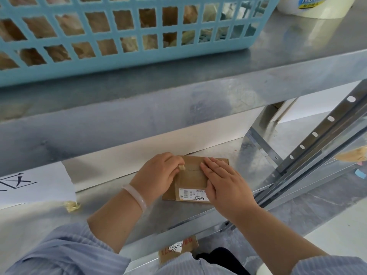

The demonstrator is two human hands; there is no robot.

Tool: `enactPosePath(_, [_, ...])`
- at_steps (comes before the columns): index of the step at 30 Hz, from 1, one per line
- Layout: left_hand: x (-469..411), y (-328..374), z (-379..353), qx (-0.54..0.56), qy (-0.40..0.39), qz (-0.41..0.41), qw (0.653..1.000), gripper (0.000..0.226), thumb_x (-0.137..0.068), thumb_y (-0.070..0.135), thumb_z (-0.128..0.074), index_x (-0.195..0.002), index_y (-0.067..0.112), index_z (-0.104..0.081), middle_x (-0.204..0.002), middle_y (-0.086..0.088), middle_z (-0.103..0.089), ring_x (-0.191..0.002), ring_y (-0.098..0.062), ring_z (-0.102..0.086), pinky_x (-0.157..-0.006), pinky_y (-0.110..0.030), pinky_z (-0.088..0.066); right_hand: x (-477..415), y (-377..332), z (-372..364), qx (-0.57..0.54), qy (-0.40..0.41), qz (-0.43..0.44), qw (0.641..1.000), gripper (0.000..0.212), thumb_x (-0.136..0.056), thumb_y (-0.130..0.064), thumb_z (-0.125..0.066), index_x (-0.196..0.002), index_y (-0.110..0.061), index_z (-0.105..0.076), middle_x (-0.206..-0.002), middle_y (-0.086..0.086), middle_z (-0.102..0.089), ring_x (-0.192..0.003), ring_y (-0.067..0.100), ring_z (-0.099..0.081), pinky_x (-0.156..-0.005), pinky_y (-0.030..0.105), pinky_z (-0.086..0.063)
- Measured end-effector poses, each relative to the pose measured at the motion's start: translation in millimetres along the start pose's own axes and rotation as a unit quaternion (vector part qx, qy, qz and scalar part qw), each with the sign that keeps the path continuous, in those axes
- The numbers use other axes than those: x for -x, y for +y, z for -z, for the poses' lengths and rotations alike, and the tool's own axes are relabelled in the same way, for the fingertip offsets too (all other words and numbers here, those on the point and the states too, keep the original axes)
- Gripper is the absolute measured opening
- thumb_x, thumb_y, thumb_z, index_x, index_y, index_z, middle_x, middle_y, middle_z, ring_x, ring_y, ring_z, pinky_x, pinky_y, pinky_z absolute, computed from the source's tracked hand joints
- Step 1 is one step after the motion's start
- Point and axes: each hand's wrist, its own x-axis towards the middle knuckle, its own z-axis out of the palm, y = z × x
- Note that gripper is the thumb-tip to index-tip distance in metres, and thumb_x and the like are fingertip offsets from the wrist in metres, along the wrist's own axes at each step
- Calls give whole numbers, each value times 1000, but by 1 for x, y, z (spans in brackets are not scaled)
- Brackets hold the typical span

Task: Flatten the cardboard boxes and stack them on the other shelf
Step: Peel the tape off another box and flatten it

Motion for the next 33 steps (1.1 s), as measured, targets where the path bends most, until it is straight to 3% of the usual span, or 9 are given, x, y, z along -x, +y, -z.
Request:
enactPosePath(5, [7, 5, -19, 173, 104, 187, 961, 23, -91, 10, -58, -91, 32, -54, -86, 21, -58, -83, 10, -57, -69, -7, -43, -1, 1, -1, -11, 0, -5, 1000, 38, -90, -18, -54, -127, -12, -64, -133, 6, -60, -127, 23, -53, -107, 46, -42])
enactPosePath(8, [4, 5, -32, 257, 137, 339, 895, 28, -94, 14, -56, -87, 40, -47, -85, 14, -62, -71, 9, -60, -62, -11, -45, 0, 0, 1, -10, -6, -7, 1000, 46, -92, -27, -38, -127, -13, -63, -133, 4, -60, -128, 22, -53, -107, 46, -42])
enactPosePath(11, [1, 3, -35, 322, 145, 406, 843, 27, -93, 12, -56, -89, 37, -46, -89, 0, -68, -67, -4, -67, -64, -22, -53, 0, 0, 0, -9, -11, -11, 1000, 48, -92, -30, -34, -128, -14, -63, -134, 3, -59, -128, 21, -52, -106, 46, -44])
enactPosePath(14, [1, -1, -30, 281, 147, 358, 878, 26, -90, 10, -61, -85, 34, -54, -87, 5, -65, -73, -17, -69, -70, -39, -58, -1, 0, -1, -5, -12, -13, 1000, 48, -92, -30, -34, -128, -14, -63, -134, 3, -60, -128, 21, -53, -105, 47, -44])
enactPosePath(18, [10, -10, -22, 111, 94, 219, 965, 14, -93, 23, -58, -85, 23, -70, -75, 14, -66, -73, -5, -61, -68, -24, -48, -1, -1, -1, -2, -9, -20, 1000, 48, -92, -30, -35, -127, -15, -64, -133, 3, -60, -127, 21, -53, -106, 46, -44])
enactPosePath(22, [11, -10, -17, 134, 69, 259, 954, 26, -92, 39, -55, -76, 26, -69, -71, 12, -66, -70, -3, -59, -63, -21, -41, -4, -3, 1, 4, -26, -33, 999, 50, -89, -31, -34, -126, -17, -65, -132, 1, -61, -127, 20, -53, -107, 42, -42])
enactPosePath(25, [0, -3, -12, 199, 104, 276, 935, 11, -85, 41, -65, -92, 33, -66, -81, 15, -65, -73, 2, -59, -64, -9, -40, -11, -5, 5, 21, -40, -45, 998, 53, -83, -33, -34, -122, -20, -68, -128, -3, -64, -122, 18, -55, -106, 38, -41])
enactPosePath(29, [-10, -2, -7, 112, 78, 206, 969, 24, -83, 26, -73, -107, 25, -69, -95, 10, -53, -76, 1, -52, -72, -3, -35, -18, -10, 5, 25, -29, -38, 999, 50, -78, -31, -38, -115, -23, -70, -117, -5, -66, -112, 21, -58, -101, 42, -44])
enactPosePath(33, [-12, 8, -2, 39, 82, 81, 993, 17, -84, 14, -70, -100, 16, -74, -94, 3, -61, -81, -12, -59, -77, -24, -48, -14, -10, 0, 26, -1, -40, 999, 47, -79, -28, -41, -114, -22, -71, -116, -3, -66, -110, 23, -58, -101, 39, -42])
